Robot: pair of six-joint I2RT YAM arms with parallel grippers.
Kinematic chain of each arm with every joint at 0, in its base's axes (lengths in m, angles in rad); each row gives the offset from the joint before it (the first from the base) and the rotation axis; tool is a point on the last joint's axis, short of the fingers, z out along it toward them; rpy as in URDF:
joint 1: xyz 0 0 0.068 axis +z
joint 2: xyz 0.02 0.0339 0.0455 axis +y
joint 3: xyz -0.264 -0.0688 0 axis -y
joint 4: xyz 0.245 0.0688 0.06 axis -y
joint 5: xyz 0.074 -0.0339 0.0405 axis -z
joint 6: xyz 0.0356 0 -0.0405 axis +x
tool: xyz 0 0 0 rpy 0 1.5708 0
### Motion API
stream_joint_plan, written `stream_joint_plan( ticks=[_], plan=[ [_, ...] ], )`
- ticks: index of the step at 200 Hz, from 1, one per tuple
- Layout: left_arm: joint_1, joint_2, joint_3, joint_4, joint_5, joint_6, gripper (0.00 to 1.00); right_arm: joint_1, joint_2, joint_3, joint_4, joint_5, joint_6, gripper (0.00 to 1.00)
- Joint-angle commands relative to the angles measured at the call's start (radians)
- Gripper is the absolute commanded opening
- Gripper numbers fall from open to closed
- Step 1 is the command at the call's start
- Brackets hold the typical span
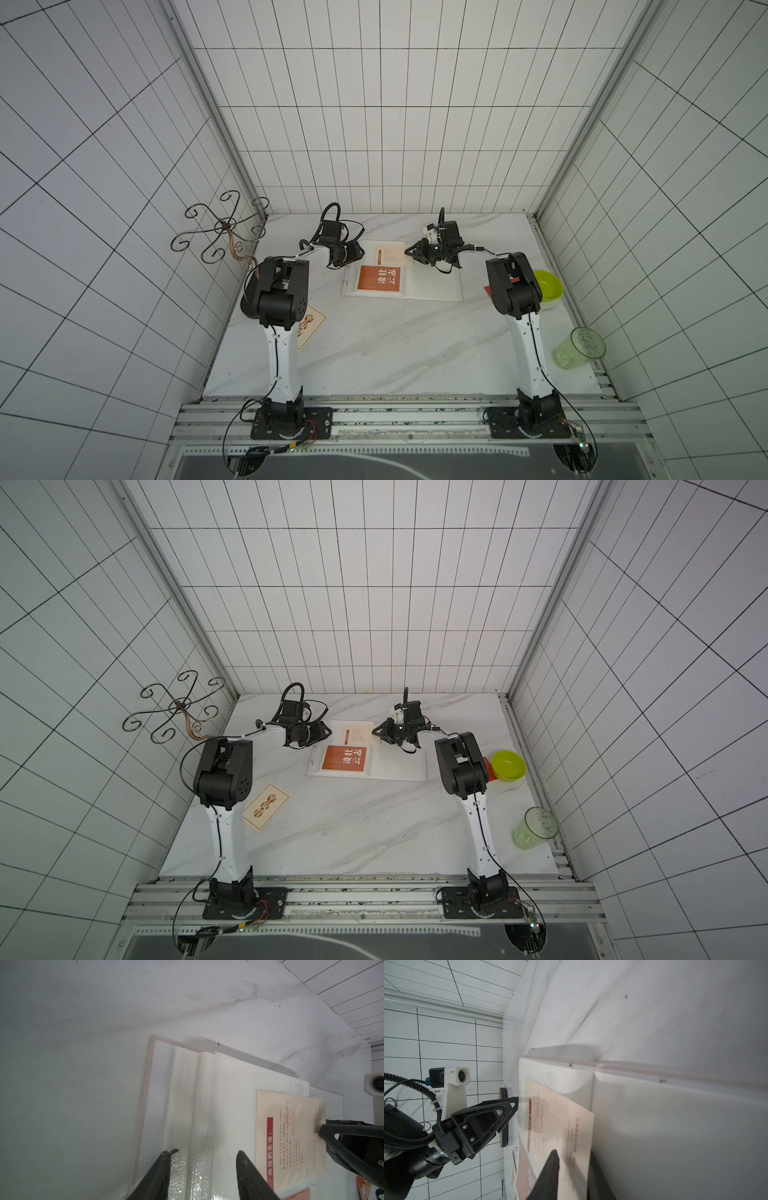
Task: Place the photos into the photo albums
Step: Insert the photo into the photo album.
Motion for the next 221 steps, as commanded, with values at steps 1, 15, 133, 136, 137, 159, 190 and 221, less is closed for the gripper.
stream_joint_plan(
  ticks=[1, 15, 133, 136, 137, 159, 190, 221],
  plan=[
    [-0.003, 0.029, -0.036, -0.058, 0.0, -0.019, 0.53, 0.018, 0.029, 0.103, 0.006, -0.025, 0.028, 0.24],
    [-0.002, 0.028, -0.036, -0.057, 0.003, -0.022, 0.53, 0.021, 0.024, 0.099, 0.006, -0.024, 0.032, 0.25],
    [-0.002, 0.027, -0.038, -0.052, 0.01, -0.029, 0.53, 0.041, 0.048, 0.021, 0.327, -0.16, 0.307, 0.22],
    [-0.002, 0.026, -0.038, -0.052, 0.011, -0.029, 0.53, 0.041, 0.05, 0.024, 0.326, -0.159, 0.307, 0.22],
    [-0.002, 0.027, -0.038, -0.052, 0.01, -0.029, 0.53, 0.041, 0.051, 0.025, 0.326, -0.16, 0.307, 0.22],
    [-0.002, 0.028, -0.037, -0.051, 0.013, -0.029, 0.53, 0.045, 0.075, 0.05, 0.309, -0.166, 0.312, 0.24],
    [-0.002, 0.029, -0.037, -0.052, 0.012, -0.029, 0.53, 0.044, 0.086, 0.046, 0.305, -0.165, 0.319, 0.26],
    [-0.003, 0.028, -0.037, -0.05, 0.012, -0.03, 0.53, 0.045, 0.085, 0.045, 0.301, -0.17, 0.322, 0.28]
  ],
)
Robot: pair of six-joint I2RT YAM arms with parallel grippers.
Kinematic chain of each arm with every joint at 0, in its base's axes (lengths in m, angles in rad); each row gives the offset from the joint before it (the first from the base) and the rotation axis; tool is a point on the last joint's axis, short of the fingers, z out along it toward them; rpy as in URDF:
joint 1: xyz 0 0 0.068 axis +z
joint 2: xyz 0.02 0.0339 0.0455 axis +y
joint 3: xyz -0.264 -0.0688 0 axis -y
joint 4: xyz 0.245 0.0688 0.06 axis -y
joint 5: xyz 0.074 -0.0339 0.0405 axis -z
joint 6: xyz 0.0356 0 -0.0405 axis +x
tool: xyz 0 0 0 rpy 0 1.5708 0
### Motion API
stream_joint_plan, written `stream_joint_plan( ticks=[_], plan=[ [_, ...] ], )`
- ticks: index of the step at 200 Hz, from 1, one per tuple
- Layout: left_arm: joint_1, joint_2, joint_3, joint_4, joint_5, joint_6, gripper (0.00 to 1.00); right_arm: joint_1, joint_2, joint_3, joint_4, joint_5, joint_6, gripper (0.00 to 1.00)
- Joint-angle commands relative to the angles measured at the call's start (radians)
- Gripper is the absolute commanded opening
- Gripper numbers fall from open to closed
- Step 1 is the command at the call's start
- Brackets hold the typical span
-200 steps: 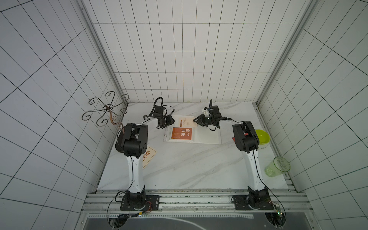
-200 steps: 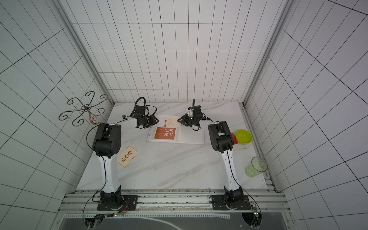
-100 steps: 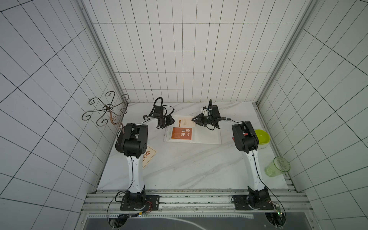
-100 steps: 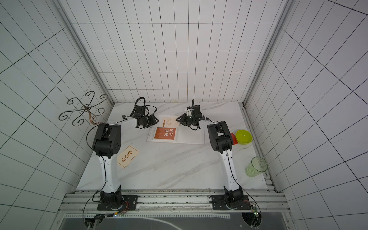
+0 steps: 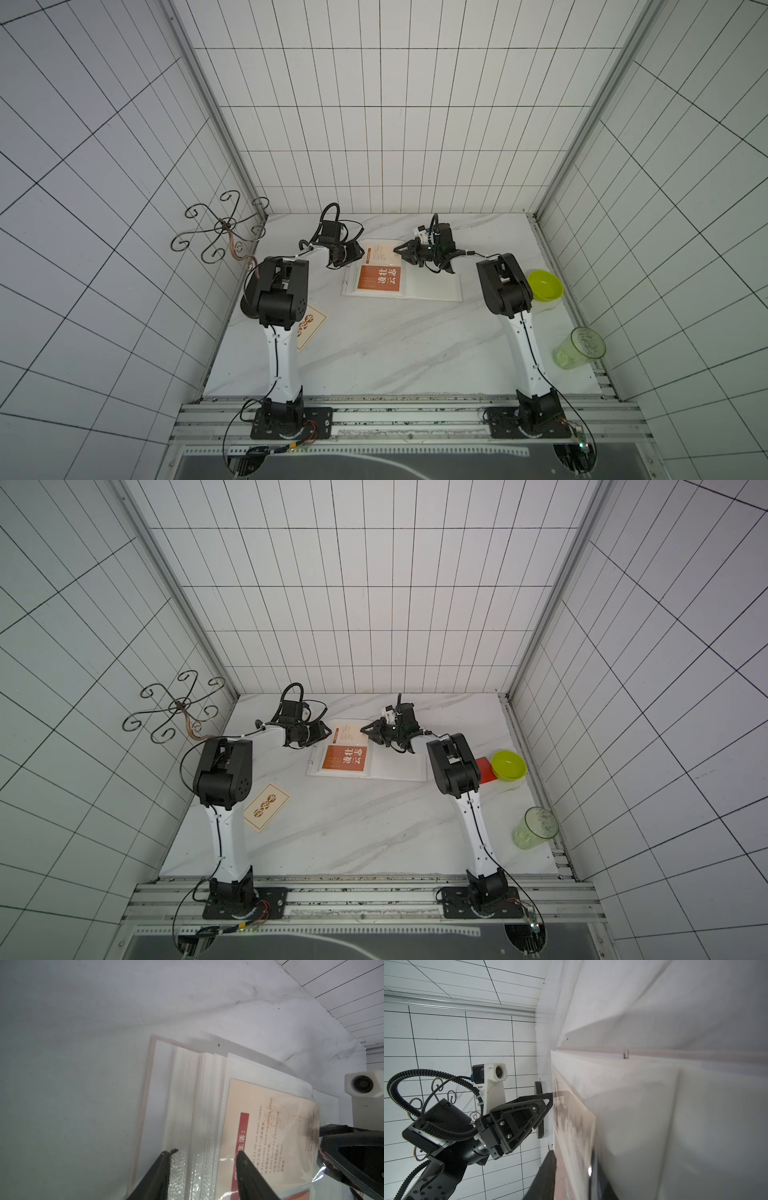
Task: Place the photos into the photo albums
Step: Insert the photo into the photo album.
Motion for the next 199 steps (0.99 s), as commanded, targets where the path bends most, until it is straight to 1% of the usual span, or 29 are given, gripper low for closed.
stream_joint_plan(
  ticks=[1, 30, 65, 83, 116, 128, 131, 152, 179, 199],
  plan=[
    [-0.004, 0.028, -0.032, -0.061, 0.002, -0.014, 0.53, 0.009, 0.012, 0.037, 0.033, -0.031, 0.025, 0.28],
    [-0.003, 0.022, -0.031, -0.061, 0.002, -0.014, 0.53, -0.008, -0.031, 0.007, -0.001, 0.002, -0.005, 0.33],
    [-0.002, -0.002, -0.033, -0.059, -0.001, -0.015, 0.53, -0.048, -0.129, -0.042, -0.178, 0.098, -0.129, 0.38],
    [-0.001, -0.023, -0.035, -0.058, -0.004, -0.015, 0.53, -0.069, -0.178, -0.078, -0.24, 0.133, -0.181, 0.41],
    [0.003, -0.065, -0.049, -0.05, -0.008, -0.021, 0.53, -0.096, -0.236, -0.125, -0.339, 0.152, -0.249, 0.43],
    [0.003, -0.083, -0.06, -0.044, -0.011, -0.024, 0.53, -0.102, -0.252, -0.139, -0.368, 0.155, -0.251, 0.44],
    [0.003, -0.088, -0.064, -0.041, -0.013, -0.024, 0.52, -0.103, -0.256, -0.143, -0.374, 0.156, -0.276, 0.44],
    [0.005, -0.127, -0.086, -0.032, -0.026, -0.024, 0.53, -0.111, -0.292, -0.168, -0.422, 0.17, -0.319, 0.44],
    [0.004, -0.197, -0.139, -0.029, -0.041, -0.019, 0.53, -0.117, -0.356, -0.191, -0.536, 0.252, -0.422, 0.44],
    [0.002, -0.257, -0.193, -0.021, -0.038, -0.015, 0.53, -0.121, -0.404, -0.206, -0.634, 0.348, -0.51, 0.45]
  ],
)
